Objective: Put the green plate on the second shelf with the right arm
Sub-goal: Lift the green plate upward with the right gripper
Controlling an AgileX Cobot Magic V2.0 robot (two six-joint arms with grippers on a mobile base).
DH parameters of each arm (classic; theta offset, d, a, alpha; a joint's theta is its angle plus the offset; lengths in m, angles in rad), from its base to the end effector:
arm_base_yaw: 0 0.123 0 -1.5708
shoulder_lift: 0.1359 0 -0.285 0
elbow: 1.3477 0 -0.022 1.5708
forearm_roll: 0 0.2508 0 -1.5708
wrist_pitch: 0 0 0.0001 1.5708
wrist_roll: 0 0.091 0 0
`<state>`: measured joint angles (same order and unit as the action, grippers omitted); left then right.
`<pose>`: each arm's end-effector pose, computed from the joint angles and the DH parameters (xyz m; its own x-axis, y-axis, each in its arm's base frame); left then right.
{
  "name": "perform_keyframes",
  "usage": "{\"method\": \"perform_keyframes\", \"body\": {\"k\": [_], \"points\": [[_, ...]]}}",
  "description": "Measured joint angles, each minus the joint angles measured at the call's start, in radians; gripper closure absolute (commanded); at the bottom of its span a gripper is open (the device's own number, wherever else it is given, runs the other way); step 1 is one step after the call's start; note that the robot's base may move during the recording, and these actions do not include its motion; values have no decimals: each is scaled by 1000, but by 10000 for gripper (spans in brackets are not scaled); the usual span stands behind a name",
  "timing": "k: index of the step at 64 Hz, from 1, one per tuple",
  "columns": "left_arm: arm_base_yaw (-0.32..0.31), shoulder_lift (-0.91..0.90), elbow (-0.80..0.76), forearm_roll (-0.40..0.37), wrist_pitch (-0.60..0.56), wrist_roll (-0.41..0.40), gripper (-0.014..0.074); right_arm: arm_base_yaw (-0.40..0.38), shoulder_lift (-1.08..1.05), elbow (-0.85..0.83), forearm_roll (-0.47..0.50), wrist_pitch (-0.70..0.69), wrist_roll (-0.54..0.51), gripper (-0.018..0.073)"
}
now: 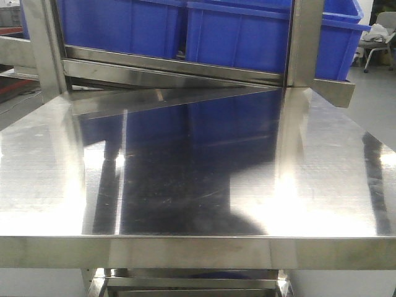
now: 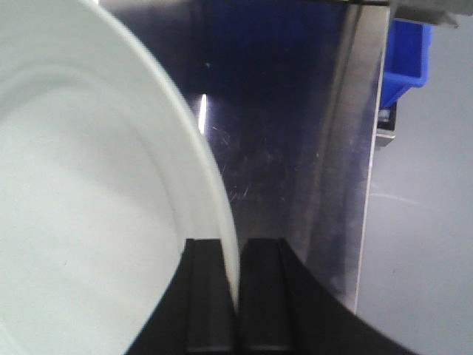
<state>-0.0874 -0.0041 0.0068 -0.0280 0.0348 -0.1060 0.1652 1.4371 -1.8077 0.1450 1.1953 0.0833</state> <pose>0.0562 -0.0050 0.2080 0.0373 -0.1374 -0.9898 0.0941 0.9866 -0.1334 0.2769 0.0586 0.4781 -0.6901 0.0219 -0.7234 -0.1689 0.9671 0.1905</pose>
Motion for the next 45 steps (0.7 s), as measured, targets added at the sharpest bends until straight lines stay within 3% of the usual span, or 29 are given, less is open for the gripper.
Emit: {"method": "perform_keyframes", "body": {"k": [24,45], "points": [[0,0,0,0,0,0,466,0,-679,732,-23,-393,16,504],[0,0,0,0,0,0,466,0,-934,1031,-53,-356,294,504]]}}
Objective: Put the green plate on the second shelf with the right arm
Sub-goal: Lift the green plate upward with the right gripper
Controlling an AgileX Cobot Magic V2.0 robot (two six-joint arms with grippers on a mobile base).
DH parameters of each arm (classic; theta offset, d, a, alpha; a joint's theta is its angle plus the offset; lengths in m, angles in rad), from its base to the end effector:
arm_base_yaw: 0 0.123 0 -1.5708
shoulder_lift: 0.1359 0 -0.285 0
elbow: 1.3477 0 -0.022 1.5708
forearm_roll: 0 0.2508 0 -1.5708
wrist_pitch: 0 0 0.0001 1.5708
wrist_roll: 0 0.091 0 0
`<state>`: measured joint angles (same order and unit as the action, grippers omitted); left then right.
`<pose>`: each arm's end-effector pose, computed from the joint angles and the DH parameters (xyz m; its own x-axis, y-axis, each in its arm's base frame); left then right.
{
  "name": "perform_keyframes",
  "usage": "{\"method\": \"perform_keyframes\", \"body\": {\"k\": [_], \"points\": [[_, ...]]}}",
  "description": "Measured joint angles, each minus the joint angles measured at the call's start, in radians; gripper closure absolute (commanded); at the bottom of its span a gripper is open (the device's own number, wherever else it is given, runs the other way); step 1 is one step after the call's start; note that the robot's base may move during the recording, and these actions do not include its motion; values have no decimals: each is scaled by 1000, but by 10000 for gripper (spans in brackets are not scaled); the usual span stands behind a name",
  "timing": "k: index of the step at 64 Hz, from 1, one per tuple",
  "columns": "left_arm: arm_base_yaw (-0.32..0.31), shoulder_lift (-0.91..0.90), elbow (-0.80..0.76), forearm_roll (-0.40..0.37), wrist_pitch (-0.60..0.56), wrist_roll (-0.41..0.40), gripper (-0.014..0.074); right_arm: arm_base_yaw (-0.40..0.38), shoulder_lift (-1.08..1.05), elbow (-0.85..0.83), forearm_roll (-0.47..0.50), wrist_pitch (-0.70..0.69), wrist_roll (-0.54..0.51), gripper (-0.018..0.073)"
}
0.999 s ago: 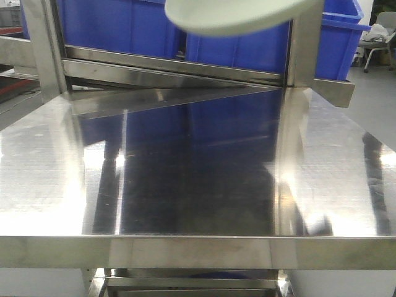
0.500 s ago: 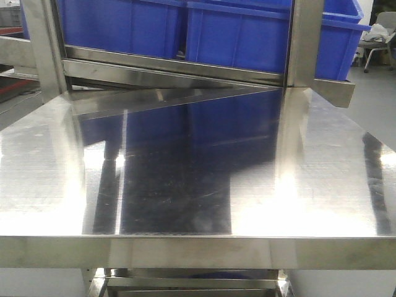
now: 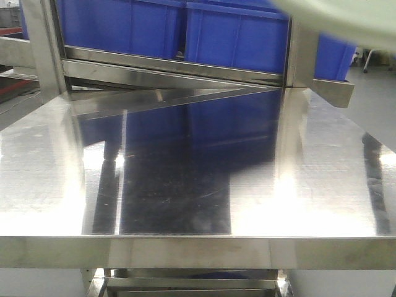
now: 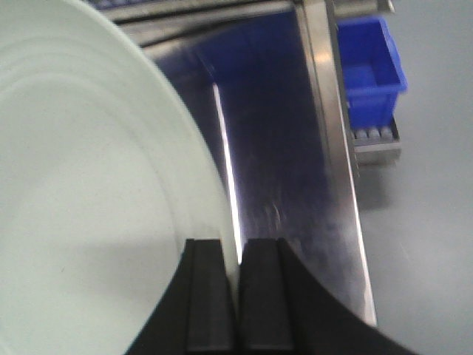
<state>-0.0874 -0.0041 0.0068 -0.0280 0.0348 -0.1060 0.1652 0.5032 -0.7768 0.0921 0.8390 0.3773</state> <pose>0.0562 -0.0050 0.2080 0.0373 -0.1374 -0.9898 0.0941 0.9866 -0.1334 0.0767 0.0191 0.3604 -0.5044 0.3457 -0.7912 -0.0107 0.9138 0.4061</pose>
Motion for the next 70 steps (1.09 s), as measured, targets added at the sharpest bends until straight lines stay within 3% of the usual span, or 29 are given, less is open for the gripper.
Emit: {"method": "perform_keyframes", "body": {"k": [8,22,47,70], "points": [[0,0,0,0,0,0,466,0,-37,79,-69,-21,17,504],[0,0,0,0,0,0,466,0,-143,265,-236,-234,19,504],[0,0,0,0,0,0,466,0,-180,449,-253,-535,-57,506],[0,0,0,0,0,0,466,0,-180,450,-253,-580,-61,506]]}}
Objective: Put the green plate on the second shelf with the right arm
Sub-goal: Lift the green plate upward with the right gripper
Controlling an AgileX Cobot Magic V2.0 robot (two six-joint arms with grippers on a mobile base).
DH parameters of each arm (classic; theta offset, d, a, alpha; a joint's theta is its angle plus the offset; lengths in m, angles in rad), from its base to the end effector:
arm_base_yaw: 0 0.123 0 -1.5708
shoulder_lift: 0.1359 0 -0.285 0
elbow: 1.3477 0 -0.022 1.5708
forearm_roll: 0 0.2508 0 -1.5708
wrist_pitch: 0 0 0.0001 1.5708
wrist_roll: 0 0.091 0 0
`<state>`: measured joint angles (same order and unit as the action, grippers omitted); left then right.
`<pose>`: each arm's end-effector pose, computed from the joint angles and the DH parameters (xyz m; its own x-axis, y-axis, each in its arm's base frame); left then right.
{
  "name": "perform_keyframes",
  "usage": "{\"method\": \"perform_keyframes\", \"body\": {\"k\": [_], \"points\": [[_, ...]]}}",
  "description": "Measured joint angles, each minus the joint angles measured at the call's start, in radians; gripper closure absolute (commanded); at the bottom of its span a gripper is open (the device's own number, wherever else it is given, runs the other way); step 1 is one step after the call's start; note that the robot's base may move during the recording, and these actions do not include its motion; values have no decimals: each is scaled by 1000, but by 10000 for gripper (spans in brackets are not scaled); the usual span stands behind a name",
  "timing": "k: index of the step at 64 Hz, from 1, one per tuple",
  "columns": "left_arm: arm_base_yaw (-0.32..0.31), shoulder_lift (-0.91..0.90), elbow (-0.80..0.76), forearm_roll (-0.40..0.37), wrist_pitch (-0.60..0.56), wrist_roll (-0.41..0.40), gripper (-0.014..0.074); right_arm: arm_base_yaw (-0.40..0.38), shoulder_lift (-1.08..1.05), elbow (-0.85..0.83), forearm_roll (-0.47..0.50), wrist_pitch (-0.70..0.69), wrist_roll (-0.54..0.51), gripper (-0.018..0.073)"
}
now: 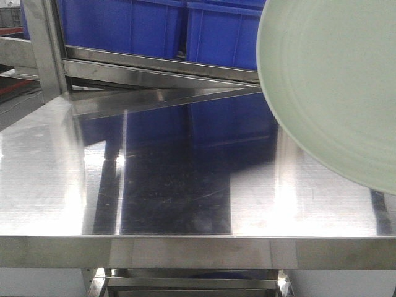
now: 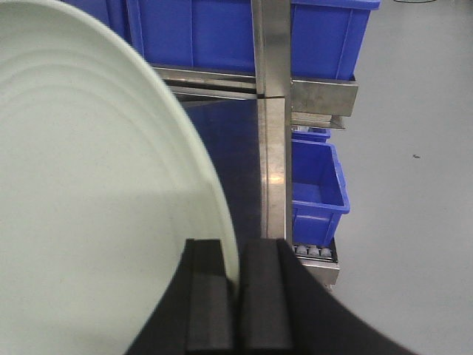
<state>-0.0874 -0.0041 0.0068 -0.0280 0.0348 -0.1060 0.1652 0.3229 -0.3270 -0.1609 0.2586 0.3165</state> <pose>0.0562 -0.0050 0.2080 0.0373 -0.1374 -0.9898 0.0941 0.9866 -0.1334 0.0814 0.0098 0.2790 -0.1790 0.1324 -0.9749 -0.0970 0.9837 0.1514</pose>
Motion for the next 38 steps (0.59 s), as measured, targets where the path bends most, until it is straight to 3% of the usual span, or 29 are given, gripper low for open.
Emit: {"method": "perform_keyframes", "body": {"k": [38], "points": [[0,0,0,0,0,0,466,0,0,0,0,0,-2,506]]}}
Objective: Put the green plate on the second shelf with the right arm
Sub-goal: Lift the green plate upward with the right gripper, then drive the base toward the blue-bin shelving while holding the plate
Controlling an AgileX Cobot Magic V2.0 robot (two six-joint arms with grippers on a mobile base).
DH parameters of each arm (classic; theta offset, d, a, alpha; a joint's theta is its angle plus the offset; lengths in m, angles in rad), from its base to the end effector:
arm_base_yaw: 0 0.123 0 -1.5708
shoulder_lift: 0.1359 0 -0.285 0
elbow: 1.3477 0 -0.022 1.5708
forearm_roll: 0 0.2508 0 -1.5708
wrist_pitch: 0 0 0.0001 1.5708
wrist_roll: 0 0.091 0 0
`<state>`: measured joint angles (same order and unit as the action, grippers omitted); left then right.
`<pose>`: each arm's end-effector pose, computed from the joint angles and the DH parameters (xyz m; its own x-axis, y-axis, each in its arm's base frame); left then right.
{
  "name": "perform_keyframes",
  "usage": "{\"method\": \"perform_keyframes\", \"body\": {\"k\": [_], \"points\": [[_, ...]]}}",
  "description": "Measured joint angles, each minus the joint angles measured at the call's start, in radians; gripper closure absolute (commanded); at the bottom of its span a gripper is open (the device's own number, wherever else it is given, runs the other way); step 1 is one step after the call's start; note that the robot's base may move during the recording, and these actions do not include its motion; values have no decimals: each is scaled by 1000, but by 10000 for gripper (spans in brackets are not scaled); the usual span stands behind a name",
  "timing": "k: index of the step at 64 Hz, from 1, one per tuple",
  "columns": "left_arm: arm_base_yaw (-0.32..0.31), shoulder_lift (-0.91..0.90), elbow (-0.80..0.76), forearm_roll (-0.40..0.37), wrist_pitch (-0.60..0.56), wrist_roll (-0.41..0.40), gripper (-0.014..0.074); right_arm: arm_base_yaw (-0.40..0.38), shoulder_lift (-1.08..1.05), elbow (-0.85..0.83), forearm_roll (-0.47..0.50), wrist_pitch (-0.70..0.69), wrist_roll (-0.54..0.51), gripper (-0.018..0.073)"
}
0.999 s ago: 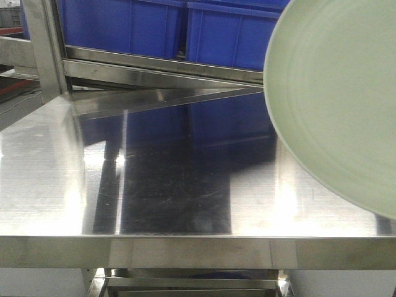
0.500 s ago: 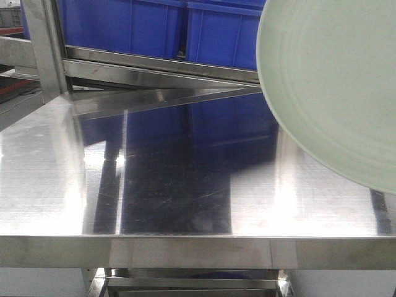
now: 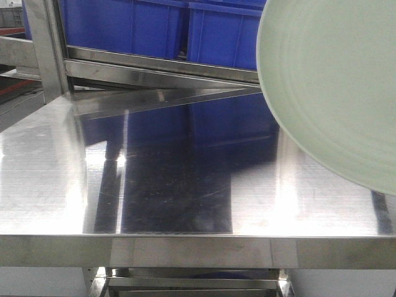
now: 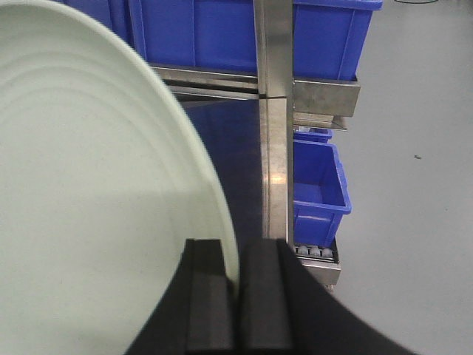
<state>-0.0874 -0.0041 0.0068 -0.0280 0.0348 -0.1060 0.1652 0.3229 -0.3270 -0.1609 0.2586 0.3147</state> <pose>0.0562 -0.0050 0.2080 0.0373 -0.1374 -0.9898 0.0941 0.9866 -0.1334 0.0814 0.0098 0.2790 -0.1788 0.1306 -0.9752 -0.0973 0.9839 0.1497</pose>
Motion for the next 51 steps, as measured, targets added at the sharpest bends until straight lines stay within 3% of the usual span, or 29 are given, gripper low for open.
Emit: {"method": "perform_keyframes", "body": {"k": [51], "points": [[0,0,0,0,0,0,466,0,0,0,0,0,0,506]]}}
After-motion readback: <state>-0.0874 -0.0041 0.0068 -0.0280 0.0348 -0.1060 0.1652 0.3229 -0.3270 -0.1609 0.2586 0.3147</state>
